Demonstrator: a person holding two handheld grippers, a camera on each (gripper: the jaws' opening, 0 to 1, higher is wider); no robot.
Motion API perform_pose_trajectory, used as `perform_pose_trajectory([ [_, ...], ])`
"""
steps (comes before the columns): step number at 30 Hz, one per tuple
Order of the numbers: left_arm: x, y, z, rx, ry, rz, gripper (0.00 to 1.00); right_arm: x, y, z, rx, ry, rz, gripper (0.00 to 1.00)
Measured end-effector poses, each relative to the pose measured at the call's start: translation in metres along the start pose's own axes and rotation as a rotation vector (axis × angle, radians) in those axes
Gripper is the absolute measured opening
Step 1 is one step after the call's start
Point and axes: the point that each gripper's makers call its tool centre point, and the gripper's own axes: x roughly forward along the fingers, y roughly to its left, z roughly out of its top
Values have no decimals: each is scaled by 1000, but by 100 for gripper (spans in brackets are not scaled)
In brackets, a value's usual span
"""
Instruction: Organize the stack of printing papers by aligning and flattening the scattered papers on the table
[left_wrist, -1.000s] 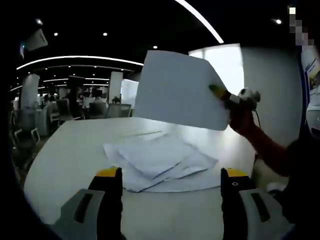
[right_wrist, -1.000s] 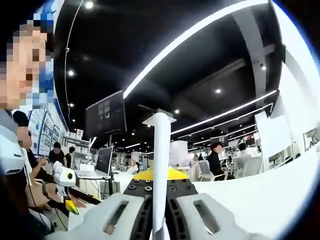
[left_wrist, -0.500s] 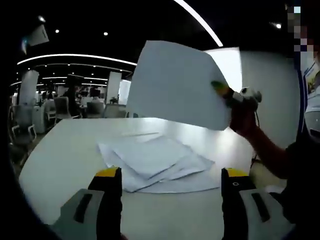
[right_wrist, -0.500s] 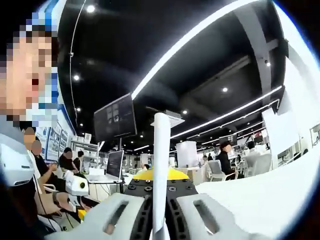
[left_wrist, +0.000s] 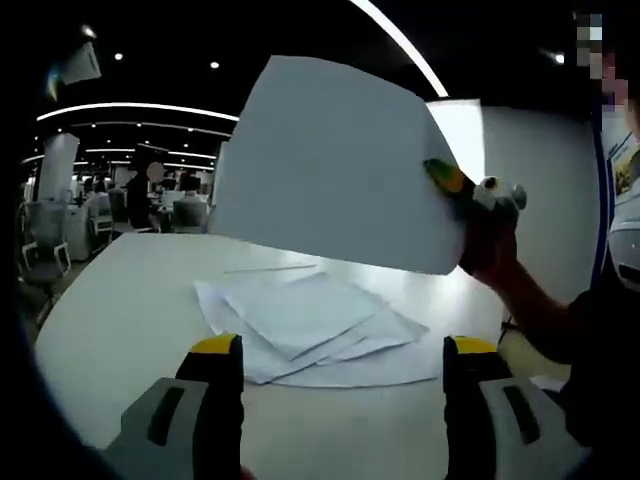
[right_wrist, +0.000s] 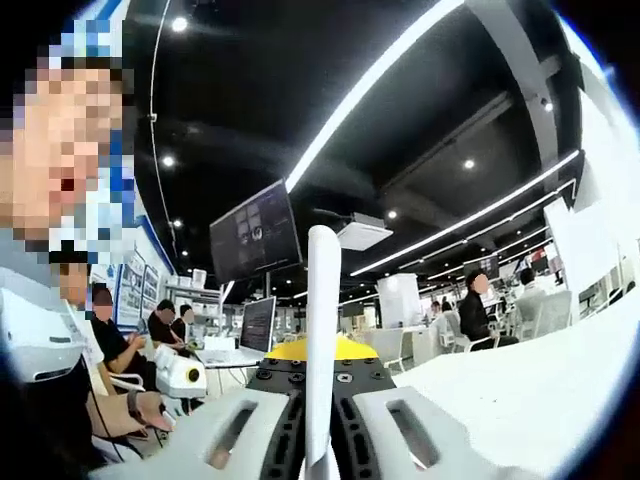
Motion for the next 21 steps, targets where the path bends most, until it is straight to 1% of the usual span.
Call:
perform_pose_trajectory([
  [4, 2, 1, -1, -59, -19, -22, 84, 4, 8, -4, 19, 2, 22, 0],
  [7, 2, 2, 0, -76, -28, -24, 84, 5, 12, -5, 31, 1, 32, 0],
  [10, 3, 2, -1, -88, -34, -27, 84, 6, 20, -2, 66, -18, 58, 0],
  [14, 6, 0, 2, -107, -53, -39, 84, 8, 29, 6, 156, -64, 98, 0],
  [19, 8, -2, 8, -114, -85, -51, 84, 7, 30, 13, 244, -105, 125, 0],
  [21, 10, -1, 15, -111, -120, -47, 84, 8, 29, 10, 302, -112, 135, 0],
])
